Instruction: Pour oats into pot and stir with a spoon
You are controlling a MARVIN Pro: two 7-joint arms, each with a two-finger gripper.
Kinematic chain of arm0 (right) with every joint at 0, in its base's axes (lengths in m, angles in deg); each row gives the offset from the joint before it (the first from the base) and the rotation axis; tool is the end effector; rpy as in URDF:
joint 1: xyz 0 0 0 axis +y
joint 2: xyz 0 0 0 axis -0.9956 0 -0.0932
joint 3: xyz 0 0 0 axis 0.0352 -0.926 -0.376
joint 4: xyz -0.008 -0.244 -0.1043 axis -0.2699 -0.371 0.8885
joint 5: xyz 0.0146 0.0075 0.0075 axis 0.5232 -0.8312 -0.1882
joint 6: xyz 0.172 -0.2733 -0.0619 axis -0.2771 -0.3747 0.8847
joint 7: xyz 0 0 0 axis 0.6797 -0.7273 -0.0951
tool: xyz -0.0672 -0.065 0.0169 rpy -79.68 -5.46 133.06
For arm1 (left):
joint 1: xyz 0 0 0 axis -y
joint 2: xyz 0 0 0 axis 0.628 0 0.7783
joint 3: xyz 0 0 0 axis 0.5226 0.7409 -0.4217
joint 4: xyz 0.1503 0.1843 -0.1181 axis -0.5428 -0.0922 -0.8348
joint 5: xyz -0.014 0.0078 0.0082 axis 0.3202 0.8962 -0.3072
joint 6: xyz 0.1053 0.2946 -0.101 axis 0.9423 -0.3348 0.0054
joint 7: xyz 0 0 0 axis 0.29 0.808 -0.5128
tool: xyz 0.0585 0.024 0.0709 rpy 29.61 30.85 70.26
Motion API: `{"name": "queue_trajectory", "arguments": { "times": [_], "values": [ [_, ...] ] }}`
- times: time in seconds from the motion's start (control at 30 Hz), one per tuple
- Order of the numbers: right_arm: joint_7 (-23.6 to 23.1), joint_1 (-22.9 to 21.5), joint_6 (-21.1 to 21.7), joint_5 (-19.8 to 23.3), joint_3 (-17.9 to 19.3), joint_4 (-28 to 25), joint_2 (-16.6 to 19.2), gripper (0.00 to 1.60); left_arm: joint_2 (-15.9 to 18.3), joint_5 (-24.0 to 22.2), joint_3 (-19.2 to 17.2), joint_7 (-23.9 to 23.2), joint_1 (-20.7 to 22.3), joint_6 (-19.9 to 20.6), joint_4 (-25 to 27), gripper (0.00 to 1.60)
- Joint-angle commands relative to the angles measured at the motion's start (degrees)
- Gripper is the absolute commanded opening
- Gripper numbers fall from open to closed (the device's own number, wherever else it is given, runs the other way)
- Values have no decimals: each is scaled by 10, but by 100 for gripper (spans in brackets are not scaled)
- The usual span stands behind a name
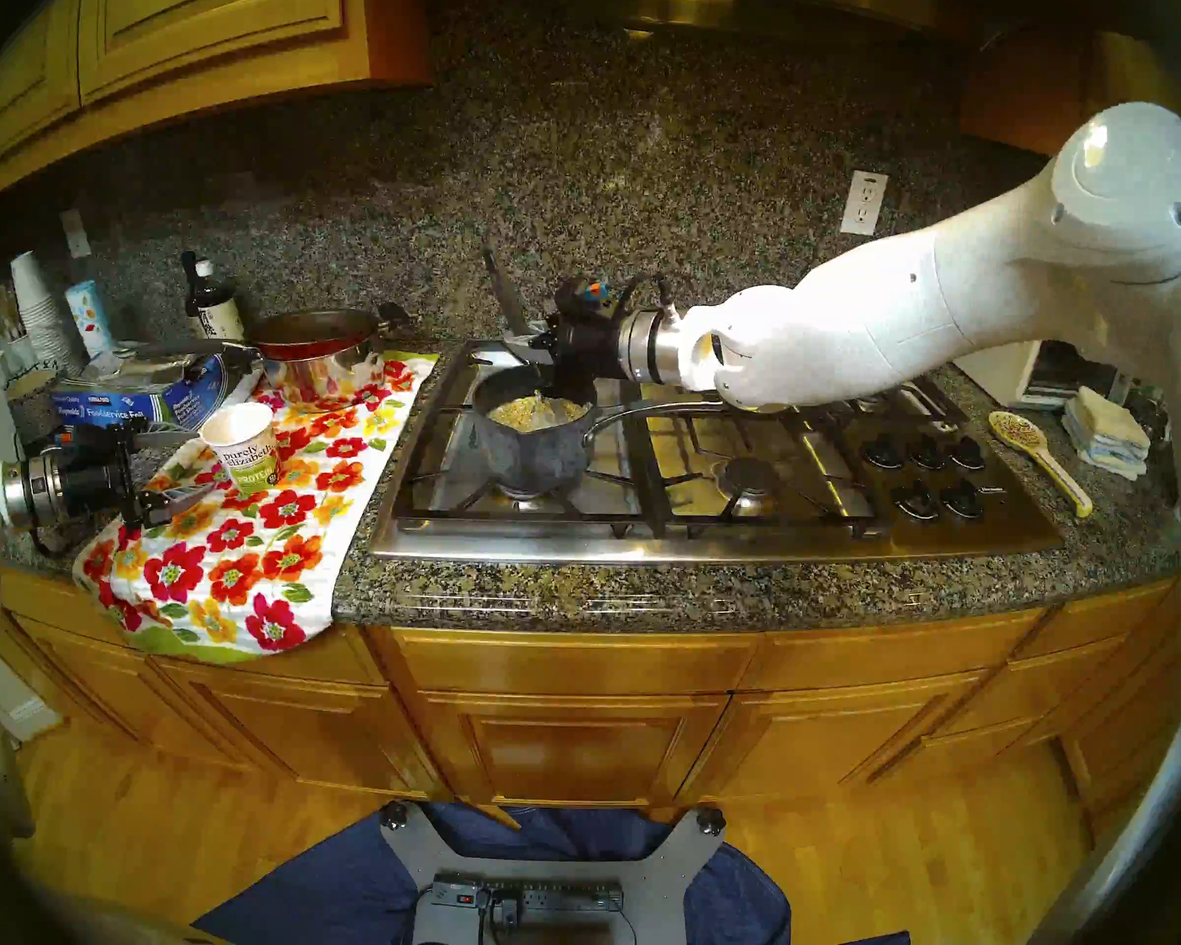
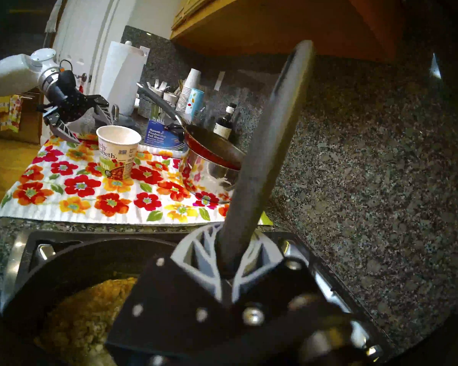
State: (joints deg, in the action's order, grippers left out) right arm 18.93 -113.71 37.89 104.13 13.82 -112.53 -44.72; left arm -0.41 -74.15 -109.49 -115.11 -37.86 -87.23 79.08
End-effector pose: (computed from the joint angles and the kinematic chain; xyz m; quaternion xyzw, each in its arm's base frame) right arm 0.5089 0.0828 -0.1147 -0.5806 -0.5088 -0.5958 0.2216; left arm 0.3709 0.3488 -0.1504 0.6769 -0.4370 0.5825 0.1073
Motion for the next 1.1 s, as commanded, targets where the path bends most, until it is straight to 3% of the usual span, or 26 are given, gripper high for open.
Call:
{"name": "queue_trajectory", "arguments": {
  "times": [0.0,0.17,0.37,0.83,0.87,0.93,0.97,1.07],
  "values": [
    [0,-62,-4,0,6,-61,34,0,10,-11,-6,1,12,0,8,160],
    [10,-72,-3,10,21,-88,28,0,10,-12,-6,1,12,0,8,160],
    [24,-64,2,24,48,-75,3,0,9,-11,-6,1,12,0,9,160],
    [23,12,13,52,81,44,-62,0,10,-13,-6,1,13,0,8,160],
    [35,7,14,51,77,33,-61,0,10,-13,-6,1,13,0,8,160],
    [14,25,13,53,82,67,-70,0,10,-13,-6,1,13,0,8,160],
    [26,19,14,52,78,54,-69,0,10,-13,-6,1,13,0,7,160],
    [5,42,12,52,79,88,-76,0,10,-14,-6,1,13,-1,7,160]
  ]
}}
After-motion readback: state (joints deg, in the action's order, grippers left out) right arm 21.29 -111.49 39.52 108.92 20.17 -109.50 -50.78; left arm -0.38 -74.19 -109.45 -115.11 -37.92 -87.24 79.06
